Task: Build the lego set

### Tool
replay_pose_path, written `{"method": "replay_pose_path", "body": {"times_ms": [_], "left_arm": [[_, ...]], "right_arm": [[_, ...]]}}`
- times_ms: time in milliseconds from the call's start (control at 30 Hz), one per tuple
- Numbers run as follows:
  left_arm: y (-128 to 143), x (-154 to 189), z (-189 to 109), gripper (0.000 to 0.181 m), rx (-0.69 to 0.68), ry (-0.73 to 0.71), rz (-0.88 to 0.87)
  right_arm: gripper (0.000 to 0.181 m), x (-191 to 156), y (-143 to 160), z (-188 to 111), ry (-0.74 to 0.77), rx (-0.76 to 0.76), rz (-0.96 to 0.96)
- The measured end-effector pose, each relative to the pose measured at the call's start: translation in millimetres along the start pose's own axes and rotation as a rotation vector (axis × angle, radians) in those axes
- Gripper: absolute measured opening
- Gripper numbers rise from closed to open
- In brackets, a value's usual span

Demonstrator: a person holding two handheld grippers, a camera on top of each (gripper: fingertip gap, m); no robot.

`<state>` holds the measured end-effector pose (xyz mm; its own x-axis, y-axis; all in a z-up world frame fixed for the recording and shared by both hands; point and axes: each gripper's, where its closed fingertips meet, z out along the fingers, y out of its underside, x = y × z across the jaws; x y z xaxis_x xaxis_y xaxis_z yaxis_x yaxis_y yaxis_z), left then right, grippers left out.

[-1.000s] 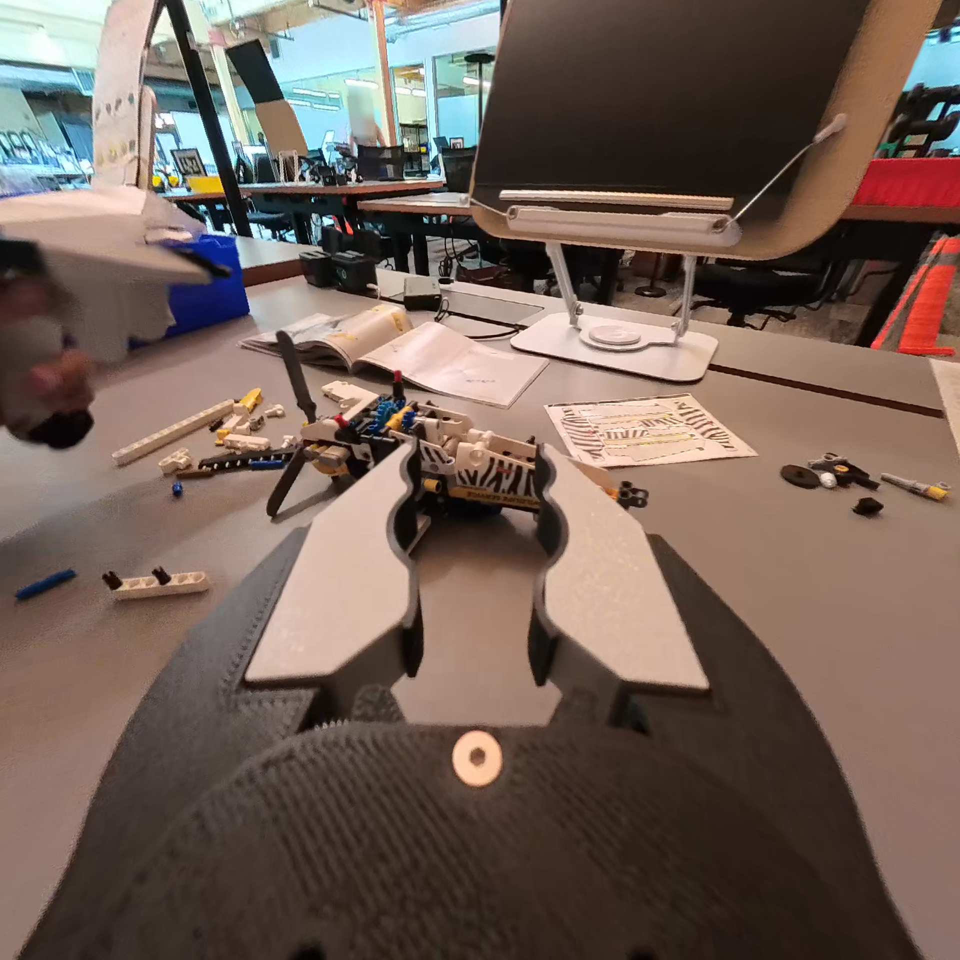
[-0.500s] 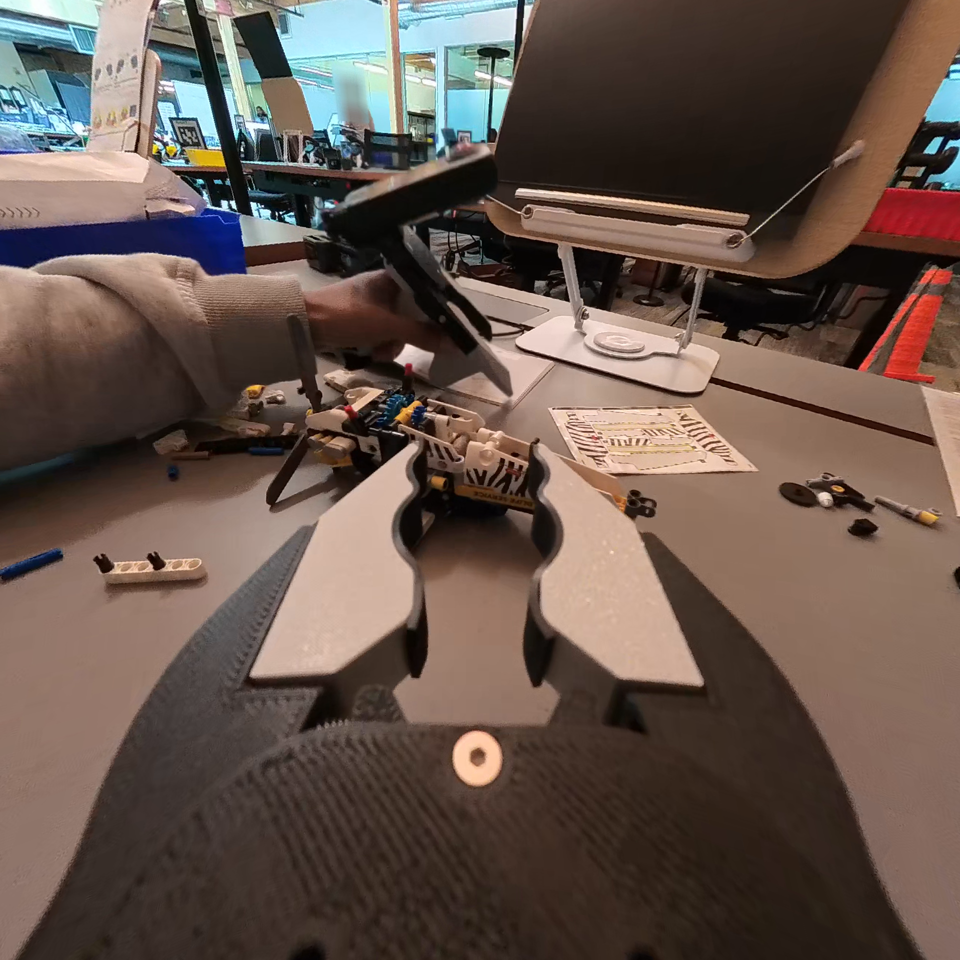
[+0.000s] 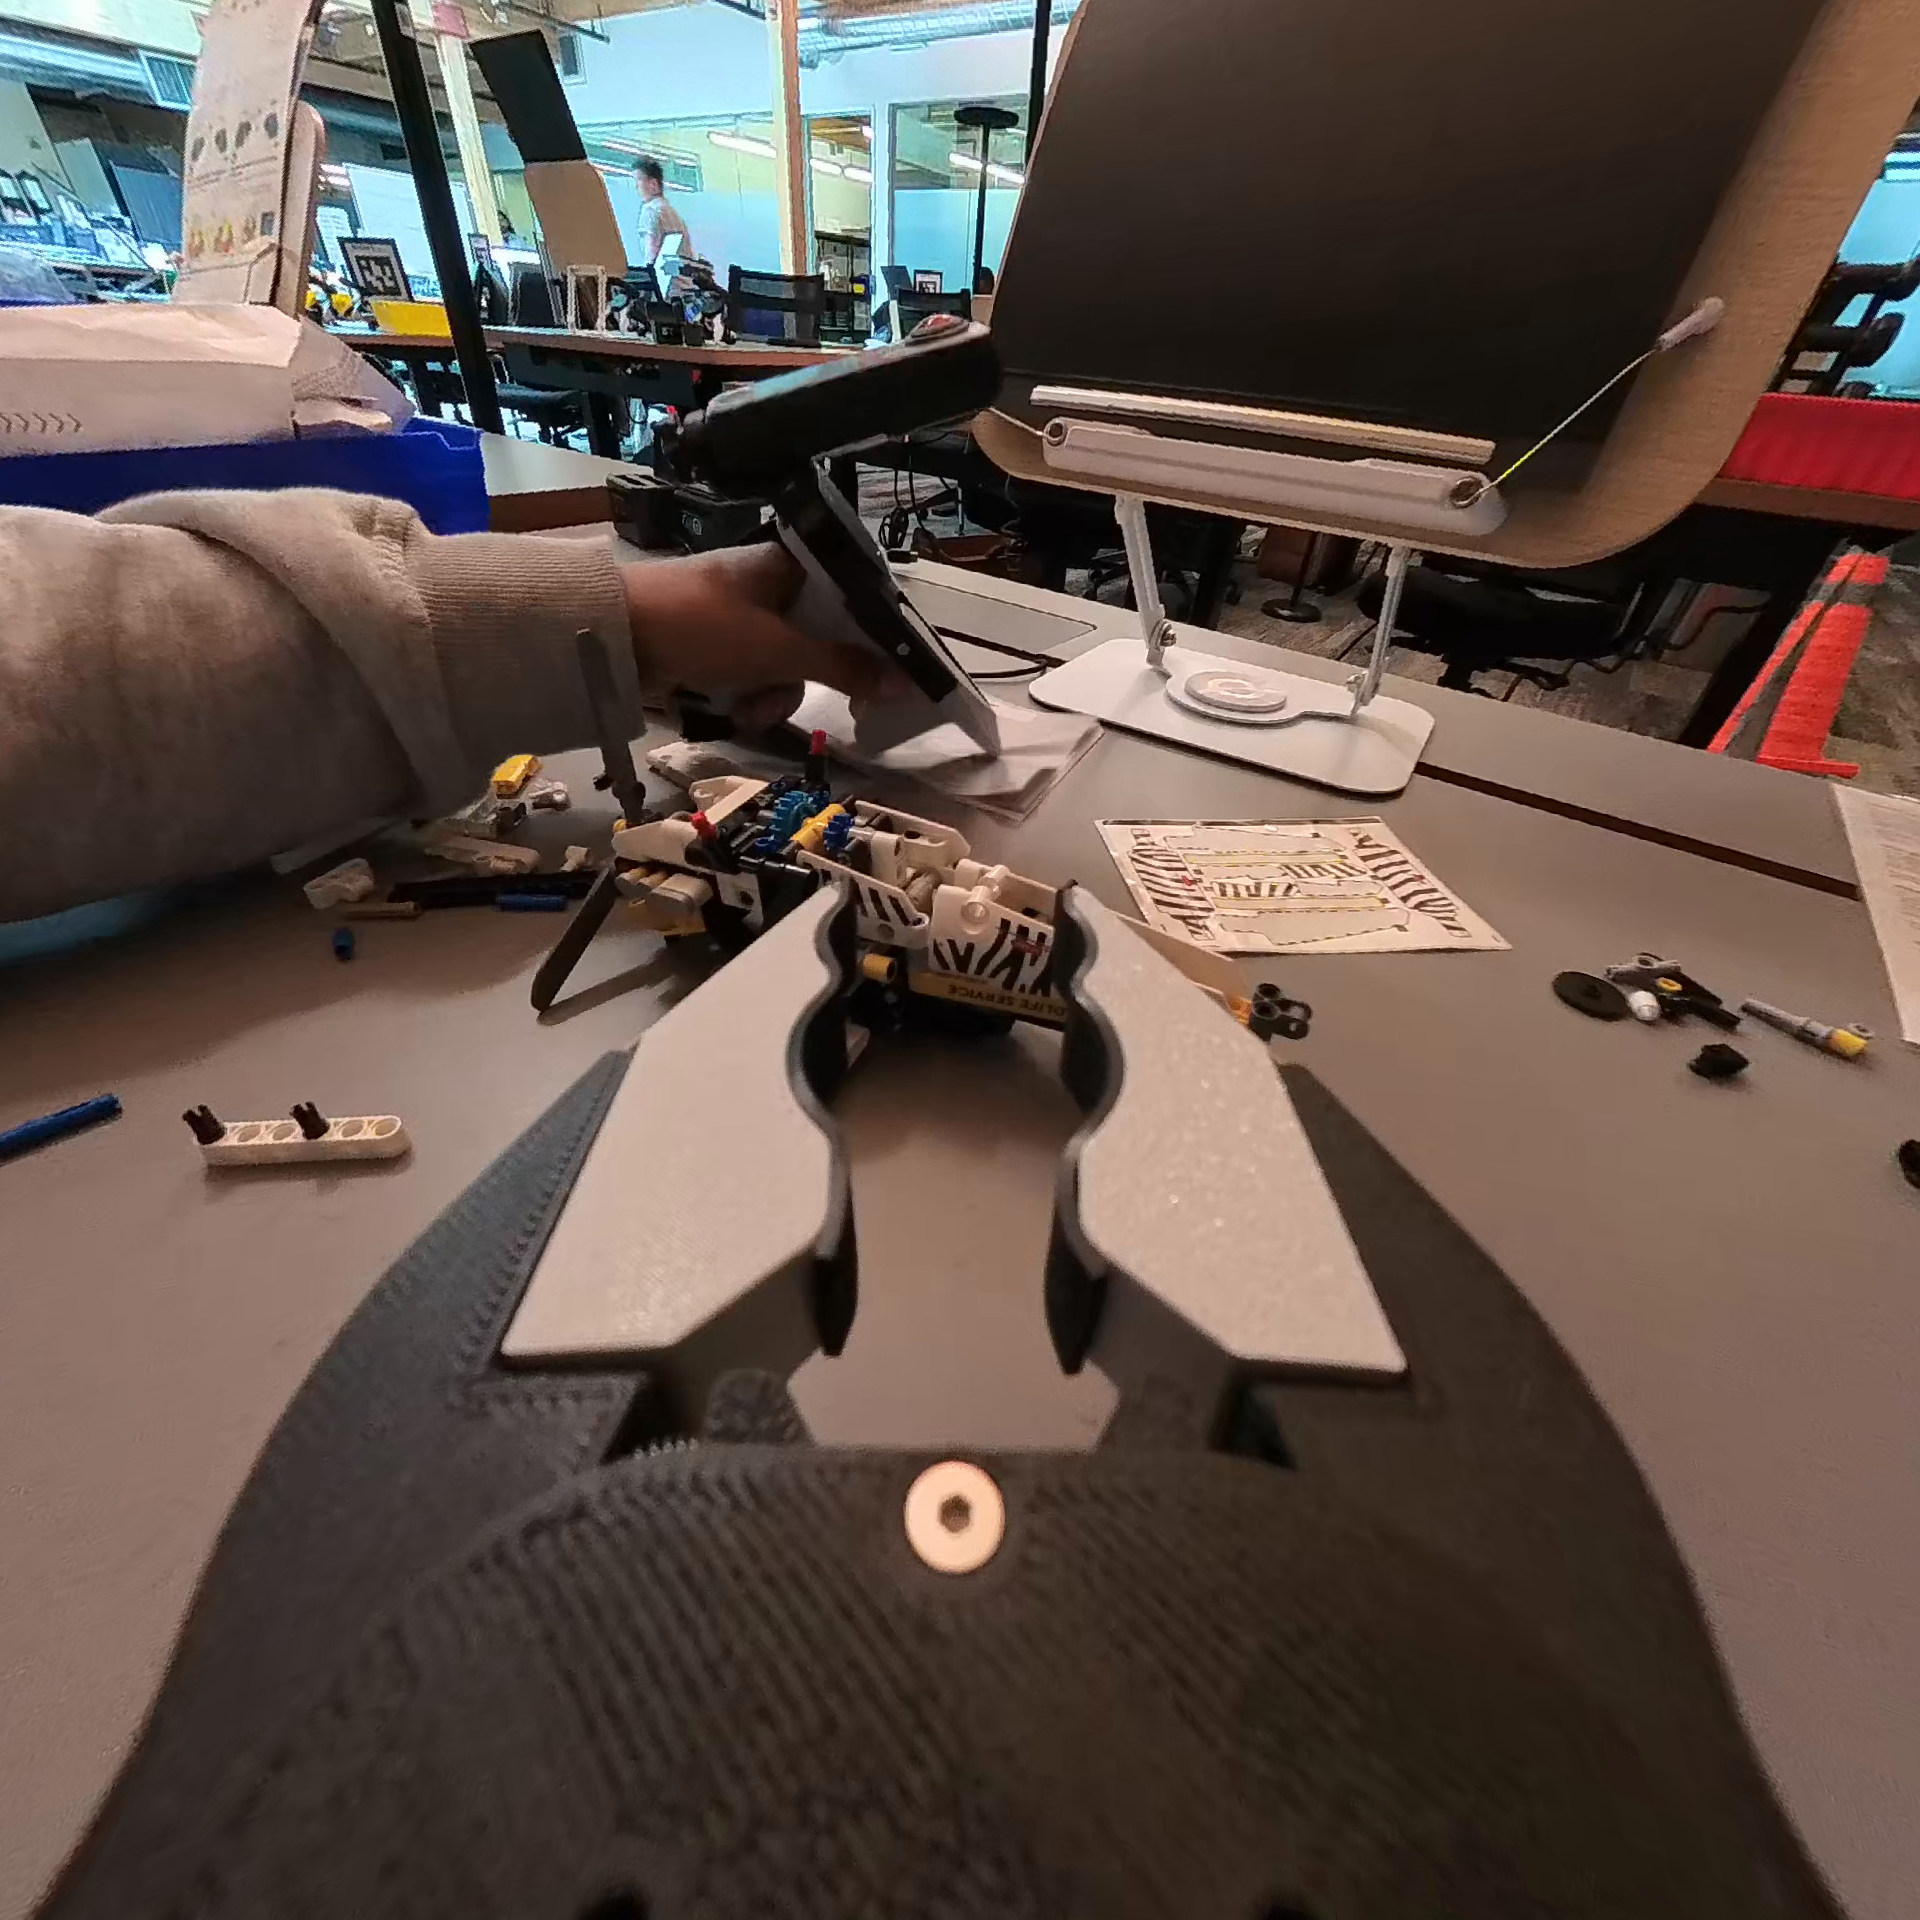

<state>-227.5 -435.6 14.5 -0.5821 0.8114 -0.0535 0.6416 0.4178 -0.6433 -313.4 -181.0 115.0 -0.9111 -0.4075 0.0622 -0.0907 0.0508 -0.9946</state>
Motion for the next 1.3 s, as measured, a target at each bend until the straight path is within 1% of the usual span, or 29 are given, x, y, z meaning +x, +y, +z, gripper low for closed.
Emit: {"method": "replay_pose_path", "body": {"times_ms": [67,133,267,333,400,500,600,733,900,1000,1033,1100,1167,1300], "left_arm": [[-2,-7,-5,0.0,0.032,-0.015,-0.023],[-5,-20,-17,0.0,0.083,-0.039,-0.052],[-7,-46,-62,0.0,0.184,-0.064,-0.129],[1,-65,-88,0.0,0.212,-0.122,-0.141],[15,-85,-111,0.0,0.233,-0.161,-0.17],[36,-104,-132,0.0,0.289,-0.117,-0.296],[53,-122,-147,0.0,0.356,-0.099,-0.416],[76,-139,-158,0.0,0.374,-0.146,-0.455],[89,-151,-172,0.0,0.461,-0.121,-0.547],[93,-149,-177,0.0,0.499,-0.061,-0.583],[95,-147,-176,0.003,0.501,-0.041,-0.599],[98,-143,-175,0.022,0.51,0.009,-0.636],[99,-137,-177,0.035,0.529,0.055,-0.664],[96,-118,-188,0.052,0.605,0.145,-0.657]], "right_arm": [[0.036,0,0,0,-0.001,-0.001,-0.001],[0.036,-1,1,1,-0.002,-0.005,-0.004],[0.035,-1,1,1,-0.003,-0.009,-0.009],[0.036,-1,1,1,-0.003,-0.01,-0.008],[0.036,-1,1,1,-0.004,-0.01,-0.007],[0.035,-1,1,1,-0.003,-0.006,-0.006],[0.036,-1,1,1,-0.003,-0.009,-0.007],[0.036,-1,3,3,-0.004,-0.028,-0.012],[0.036,-1,4,4,-0.001,-0.034,-0.017],[0.036,-1,4,4,0.001,-0.035,-0.016],[0.036,-1,4,4,0.002,-0.035,-0.016],[0.036,-1,5,5,0.005,-0.037,-0.016],[0.036,0,5,5,0.008,-0.037,-0.017],[0.036,0,5,5,0.012,-0.04,-0.019]]}}
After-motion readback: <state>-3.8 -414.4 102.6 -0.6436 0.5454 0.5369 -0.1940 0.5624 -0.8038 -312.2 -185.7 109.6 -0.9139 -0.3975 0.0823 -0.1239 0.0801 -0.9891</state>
